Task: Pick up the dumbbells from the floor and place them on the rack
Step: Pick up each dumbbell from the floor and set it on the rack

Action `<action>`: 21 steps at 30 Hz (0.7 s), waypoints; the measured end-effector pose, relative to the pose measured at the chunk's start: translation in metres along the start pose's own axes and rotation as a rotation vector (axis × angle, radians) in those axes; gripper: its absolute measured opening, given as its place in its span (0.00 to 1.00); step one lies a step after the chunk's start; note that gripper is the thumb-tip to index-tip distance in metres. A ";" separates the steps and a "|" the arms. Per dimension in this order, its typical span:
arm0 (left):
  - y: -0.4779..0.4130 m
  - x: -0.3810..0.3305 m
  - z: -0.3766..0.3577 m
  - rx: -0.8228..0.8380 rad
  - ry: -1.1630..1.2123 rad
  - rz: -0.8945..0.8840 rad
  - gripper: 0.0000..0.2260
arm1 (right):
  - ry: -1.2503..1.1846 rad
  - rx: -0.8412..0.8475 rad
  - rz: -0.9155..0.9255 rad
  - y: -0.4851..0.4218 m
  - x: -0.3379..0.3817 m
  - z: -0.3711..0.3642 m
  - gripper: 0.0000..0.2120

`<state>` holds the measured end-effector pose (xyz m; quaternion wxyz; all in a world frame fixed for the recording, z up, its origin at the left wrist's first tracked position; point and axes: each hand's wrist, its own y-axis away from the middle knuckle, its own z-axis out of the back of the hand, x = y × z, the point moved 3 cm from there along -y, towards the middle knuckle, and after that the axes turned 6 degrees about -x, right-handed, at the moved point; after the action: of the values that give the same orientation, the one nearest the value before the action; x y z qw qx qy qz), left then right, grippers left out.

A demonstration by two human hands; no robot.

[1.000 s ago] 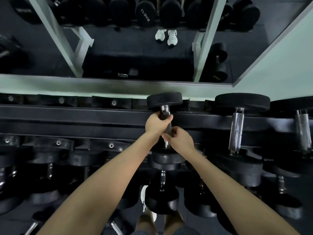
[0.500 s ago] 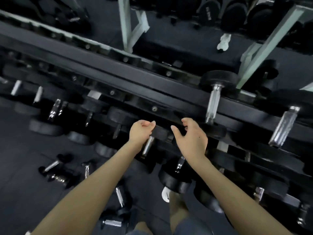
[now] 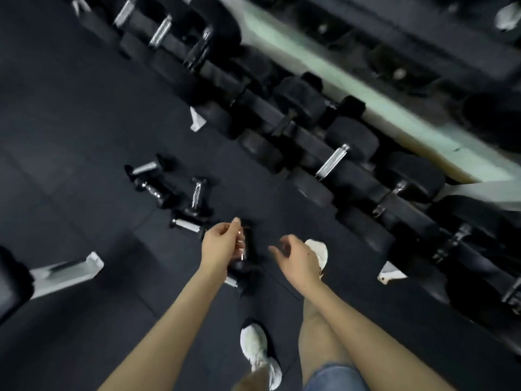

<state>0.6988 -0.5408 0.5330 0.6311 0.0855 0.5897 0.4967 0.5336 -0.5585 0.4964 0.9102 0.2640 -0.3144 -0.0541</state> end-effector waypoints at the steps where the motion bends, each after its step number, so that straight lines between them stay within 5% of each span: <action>1: -0.006 0.018 0.013 -0.011 0.011 0.026 0.12 | 0.010 0.039 -0.020 0.002 -0.005 -0.024 0.19; 11: -0.155 0.136 0.028 -0.147 0.165 0.204 0.18 | 0.045 0.272 -0.217 -0.082 -0.067 -0.207 0.20; 21: -0.382 0.259 -0.047 -0.143 0.063 0.211 0.18 | 0.107 0.238 -0.234 -0.243 -0.144 -0.365 0.21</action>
<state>0.8118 -0.5624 0.0841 0.5609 0.0865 0.5600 0.6035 0.6549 -0.5652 0.0515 0.8755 0.4074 -0.2367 -0.1077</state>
